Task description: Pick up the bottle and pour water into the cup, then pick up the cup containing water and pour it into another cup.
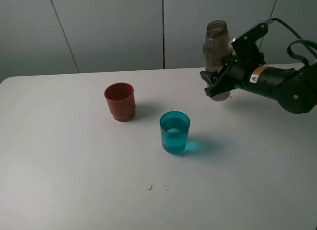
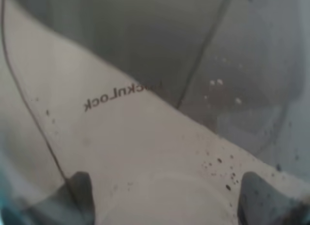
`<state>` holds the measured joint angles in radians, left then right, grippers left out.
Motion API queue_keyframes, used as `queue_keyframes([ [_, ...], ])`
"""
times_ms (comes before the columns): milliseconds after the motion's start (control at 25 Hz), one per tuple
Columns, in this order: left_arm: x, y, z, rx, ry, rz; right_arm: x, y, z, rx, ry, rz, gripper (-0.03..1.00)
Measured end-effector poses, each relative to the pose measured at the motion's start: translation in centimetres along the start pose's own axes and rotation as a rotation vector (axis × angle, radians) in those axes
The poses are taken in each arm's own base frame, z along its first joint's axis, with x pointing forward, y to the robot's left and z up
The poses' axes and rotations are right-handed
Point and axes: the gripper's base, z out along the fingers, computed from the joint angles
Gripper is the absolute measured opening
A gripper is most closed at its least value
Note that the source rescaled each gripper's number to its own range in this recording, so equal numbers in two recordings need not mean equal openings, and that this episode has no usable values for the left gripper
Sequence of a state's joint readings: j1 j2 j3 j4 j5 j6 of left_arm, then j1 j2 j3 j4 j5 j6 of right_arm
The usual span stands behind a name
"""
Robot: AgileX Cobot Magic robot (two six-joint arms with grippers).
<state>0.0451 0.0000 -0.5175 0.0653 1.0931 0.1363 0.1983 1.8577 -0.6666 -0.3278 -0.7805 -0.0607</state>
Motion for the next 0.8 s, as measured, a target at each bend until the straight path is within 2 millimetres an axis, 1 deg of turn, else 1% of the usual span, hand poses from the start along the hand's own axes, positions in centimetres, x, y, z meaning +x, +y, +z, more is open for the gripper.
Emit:
queue_keyframes([
  [160,0.0,0.0,0.0,0.000,0.000,0.000,0.7,-2.5,0.2,0.063,-0.027,0.106,0.02],
  [240,0.0,0.0,0.0,0.000,0.000,0.000,0.9,-3.6,0.8,0.070,-0.034,0.152,0.02],
  [440,0.0,0.0,0.0,0.000,0.000,0.000,1.7,-5.4,3.1,0.073,-0.044,0.209,0.02],
  [600,0.0,0.0,0.0,0.000,0.000,0.000,2.0,-6.2,5.0,0.065,-0.057,0.230,0.02],
  [800,0.0,0.0,0.0,0.000,0.000,0.000,2.6,-6.4,6.8,0.030,-0.063,0.258,0.02],
])
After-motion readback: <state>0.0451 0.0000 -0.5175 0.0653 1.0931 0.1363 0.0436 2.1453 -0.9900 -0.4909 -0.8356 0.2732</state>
